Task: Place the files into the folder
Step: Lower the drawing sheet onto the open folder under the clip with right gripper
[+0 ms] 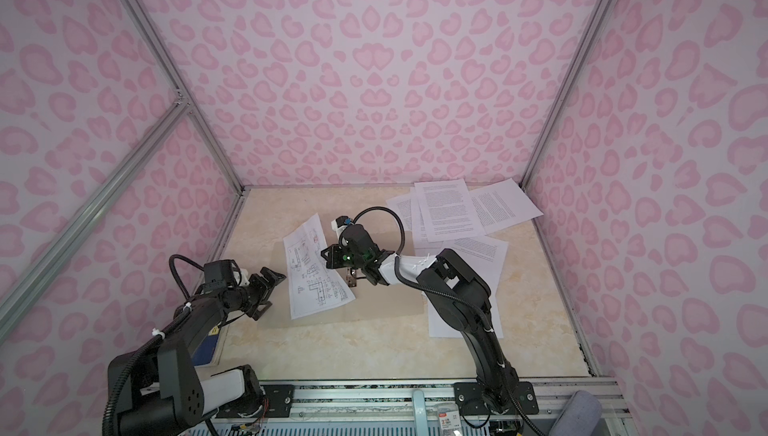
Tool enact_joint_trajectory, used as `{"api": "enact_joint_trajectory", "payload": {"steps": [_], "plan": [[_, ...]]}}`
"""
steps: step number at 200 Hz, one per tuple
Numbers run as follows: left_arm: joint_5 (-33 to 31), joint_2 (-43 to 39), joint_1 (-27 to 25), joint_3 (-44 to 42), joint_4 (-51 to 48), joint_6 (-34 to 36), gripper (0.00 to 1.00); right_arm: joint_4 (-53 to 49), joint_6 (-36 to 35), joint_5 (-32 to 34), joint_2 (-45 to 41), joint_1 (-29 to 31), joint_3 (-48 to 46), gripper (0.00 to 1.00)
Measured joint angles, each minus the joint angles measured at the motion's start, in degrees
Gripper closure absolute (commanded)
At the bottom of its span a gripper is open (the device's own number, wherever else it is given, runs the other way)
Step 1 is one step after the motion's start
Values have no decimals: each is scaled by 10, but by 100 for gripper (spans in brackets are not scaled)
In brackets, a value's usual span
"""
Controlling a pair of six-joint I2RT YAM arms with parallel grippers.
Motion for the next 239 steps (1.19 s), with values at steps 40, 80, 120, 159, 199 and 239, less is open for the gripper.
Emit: {"api": "enact_joint_trajectory", "payload": {"steps": [40,80,120,159,199,239], "plan": [[-72,-69,-2,52,-66,20,2,-14,5,33,-1,-5,-11,100],[-157,-70,-4,51,-117,36,2,-20,9,43,-1,-7,-16,100],[-167,-43,-6,16,-114,35,2,-20,18,36,-1,-7,-18,100],[-157,-23,-8,-9,-70,35,2,-7,32,27,-1,-11,-27,100],[-135,1,-23,-20,1,33,2,6,43,17,4,-18,-31,100],[-119,0,-39,-29,32,28,2,9,58,15,17,-16,-29,100]]}}
